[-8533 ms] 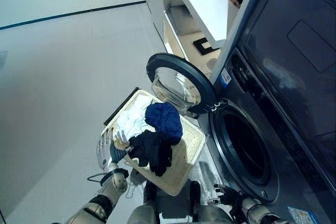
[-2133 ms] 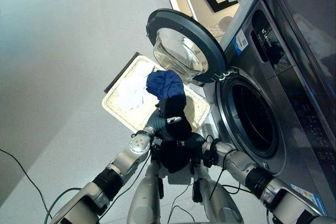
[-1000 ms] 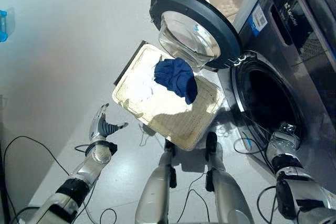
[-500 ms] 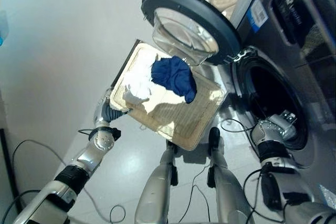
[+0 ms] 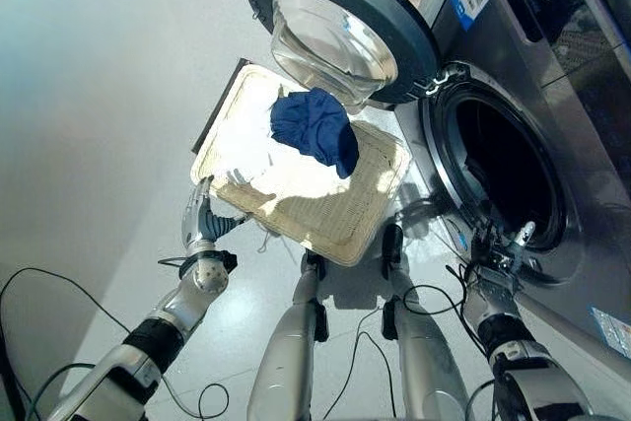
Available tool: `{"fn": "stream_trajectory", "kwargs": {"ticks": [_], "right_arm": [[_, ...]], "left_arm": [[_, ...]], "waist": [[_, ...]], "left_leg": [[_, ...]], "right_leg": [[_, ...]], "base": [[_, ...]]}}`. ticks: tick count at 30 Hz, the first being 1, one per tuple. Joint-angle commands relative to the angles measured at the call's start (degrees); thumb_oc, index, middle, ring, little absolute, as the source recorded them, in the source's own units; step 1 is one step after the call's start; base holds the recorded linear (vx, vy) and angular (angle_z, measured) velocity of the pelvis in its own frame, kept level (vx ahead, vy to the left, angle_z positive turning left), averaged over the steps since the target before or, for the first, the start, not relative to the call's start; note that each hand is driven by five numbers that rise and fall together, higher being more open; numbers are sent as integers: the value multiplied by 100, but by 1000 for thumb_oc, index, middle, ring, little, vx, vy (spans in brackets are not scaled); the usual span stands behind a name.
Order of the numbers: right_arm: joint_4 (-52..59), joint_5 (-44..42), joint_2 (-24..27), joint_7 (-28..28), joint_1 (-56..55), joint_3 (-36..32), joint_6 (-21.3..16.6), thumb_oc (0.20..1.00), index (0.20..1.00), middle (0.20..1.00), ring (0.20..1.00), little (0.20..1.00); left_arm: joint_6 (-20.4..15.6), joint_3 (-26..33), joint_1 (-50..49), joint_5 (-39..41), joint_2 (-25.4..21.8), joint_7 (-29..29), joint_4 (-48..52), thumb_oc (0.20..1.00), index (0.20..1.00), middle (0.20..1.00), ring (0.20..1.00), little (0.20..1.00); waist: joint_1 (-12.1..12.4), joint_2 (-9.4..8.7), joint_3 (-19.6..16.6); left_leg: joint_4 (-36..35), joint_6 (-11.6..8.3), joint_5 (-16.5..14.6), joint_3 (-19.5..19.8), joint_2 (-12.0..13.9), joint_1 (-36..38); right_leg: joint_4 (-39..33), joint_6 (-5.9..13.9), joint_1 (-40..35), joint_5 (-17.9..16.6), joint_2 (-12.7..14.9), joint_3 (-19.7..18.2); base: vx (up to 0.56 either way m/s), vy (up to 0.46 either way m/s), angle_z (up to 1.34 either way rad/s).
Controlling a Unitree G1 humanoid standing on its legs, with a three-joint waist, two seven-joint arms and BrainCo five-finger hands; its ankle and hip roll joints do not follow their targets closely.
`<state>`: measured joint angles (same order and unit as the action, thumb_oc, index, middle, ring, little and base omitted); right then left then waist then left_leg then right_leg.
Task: Put the clothes into the washing machine.
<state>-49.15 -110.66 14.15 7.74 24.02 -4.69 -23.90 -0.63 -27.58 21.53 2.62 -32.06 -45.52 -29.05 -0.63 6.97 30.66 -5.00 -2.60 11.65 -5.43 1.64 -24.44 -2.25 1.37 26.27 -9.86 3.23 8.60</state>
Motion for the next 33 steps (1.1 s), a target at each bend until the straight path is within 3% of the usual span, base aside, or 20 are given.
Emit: {"fn": "stream_trajectory", "kwargs": {"ticks": [1,4,7,15,20,21,26,30,31,32,33], "right_arm": [[211,682,114,31,0,134,-3,1000,1000,1000,1000,1000],[165,970,173,-96,40,216,29,1000,1000,1000,1000,1000],[149,1306,278,-202,76,444,279,1000,1000,1000,1000,1000],[462,1936,187,-345,8,963,422,1000,1000,1000,1000,1000],[763,2866,192,-436,-1,1443,340,1000,1000,1000,1000,1000],[913,3181,234,-464,9,1611,391,1000,1000,1000,1000,1000],[1185,3736,341,-386,-3,1968,582,1000,1000,1000,1000,1000],[1387,3536,432,45,-70,2368,1014,1000,1000,1000,1000,1000],[1387,3536,432,45,-70,2368,1014,1000,1000,1000,1000,1000],[1526,3549,457,96,-96,2527,1109,1000,1000,1000,1000,1000],[1537,3552,457,93,-99,2535,1103,1000,1000,1000,1000,1000]], "left_arm": [[26,250,239,-508,-52,-298,-150,1000,1000,1000,1000,1000],[205,203,385,-536,-58,-270,-257,1000,1000,1000,1000,1000],[620,165,868,-586,4,-237,-868,1000,1000,1000,1000,1000],[1014,294,1530,-397,98,-218,-1714,1000,1000,1000,1000,1000],[1351,449,1816,-60,152,-372,-1970,1000,1000,1000,1000,1000],[1681,477,1909,-35,127,-415,-2016,1000,1000,1000,1000,1000],[2043,511,2127,133,59,-451,-2101,1000,1000,1000,1000,1000],[2950,383,2678,-188,-273,-397,-2516,1000,1000,1000,1000,1000],[2950,383,2678,-188,-273,-397,-2516,1000,1000,1000,1000,1000],[3314,286,2851,-154,-405,-551,-2599,1000,1000,1000,1000,1000],[3337,281,2861,-144,-413,-566,-2602,1000,1000,1000,1000,1000]], "waist": [[-4,-323,-86],[-22,-372,-86],[-131,-503,-86],[-311,-711,-86],[-434,-900,-86],[-479,-970,-86],[-561,-1117,-86],[-714,-1349,-86],[-714,-1349,-86],[-761,-1411,-86],[-763,-1415,-86]], "left_leg": [[610,-82,-601,-19,-371,-178],[666,-87,-597,-27,-369,-306],[826,-89,-584,-90,-376,-642],[1294,-115,-711,-206,-397,-1174],[1728,-123,-845,-322,-403,-1603],[1849,-135,-872,-352,-390,-1762],[1940,-141,-883,-372,-371,-1983],[1998,-140,-884,-356,-333,-2241],[1998,-140,-884,-356,-333,-2241],[2010,-145,-882,-368,-315,-2320],[2012,-145,-882,-369,-313,-2327]], "right_leg": [[390,375,160,208,49,112],[415,387,285,189,42,86],[466,410,635,110,23,-13],[576,410,1124,35,5,-185],[671,387,1494,-13,-3,-285],[699,388,1636,-46,-10,-308],[714,396,1853,-108,-38,-339],[766,394,2152,-153,-122,-413],[766,394,2152,-153,-122,-413],[766,392,2245,-170,-142,-439],[768,392,2254,-171,-143,-442]], "base": [[6,76,-1],[2,69,-1],[10,166,-5],[-1,113,-7],[-6,117,-11],[-13,73,-4],[-10,60,-3],[-10,93,-5],[-14,86,-4],[-12,52,-2],[-18,88,-3]]}}
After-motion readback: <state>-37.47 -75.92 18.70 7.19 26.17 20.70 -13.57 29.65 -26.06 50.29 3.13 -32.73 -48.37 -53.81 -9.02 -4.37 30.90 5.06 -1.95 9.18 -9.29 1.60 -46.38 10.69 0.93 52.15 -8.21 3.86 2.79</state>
